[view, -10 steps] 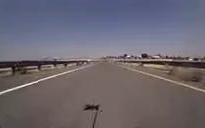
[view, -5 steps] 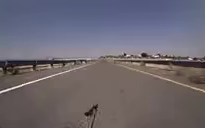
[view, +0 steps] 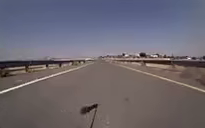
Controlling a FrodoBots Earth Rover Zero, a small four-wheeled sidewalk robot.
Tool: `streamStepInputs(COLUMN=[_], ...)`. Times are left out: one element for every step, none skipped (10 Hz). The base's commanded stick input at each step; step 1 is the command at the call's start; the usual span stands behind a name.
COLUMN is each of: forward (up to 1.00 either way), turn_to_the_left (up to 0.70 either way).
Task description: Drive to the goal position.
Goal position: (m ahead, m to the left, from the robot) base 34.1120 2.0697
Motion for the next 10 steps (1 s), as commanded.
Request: streamStepInputs(forward=[1.0, 1.0, 1.0, 1.0, 1.0, 1.0, 1.0, 1.0, 1.0, 1.0], turn_to_the_left=[-0.01, -0.01, -0.01, -0.01, -0.01, -0.01, -0.01, -0.01, -0.01, -0.01])
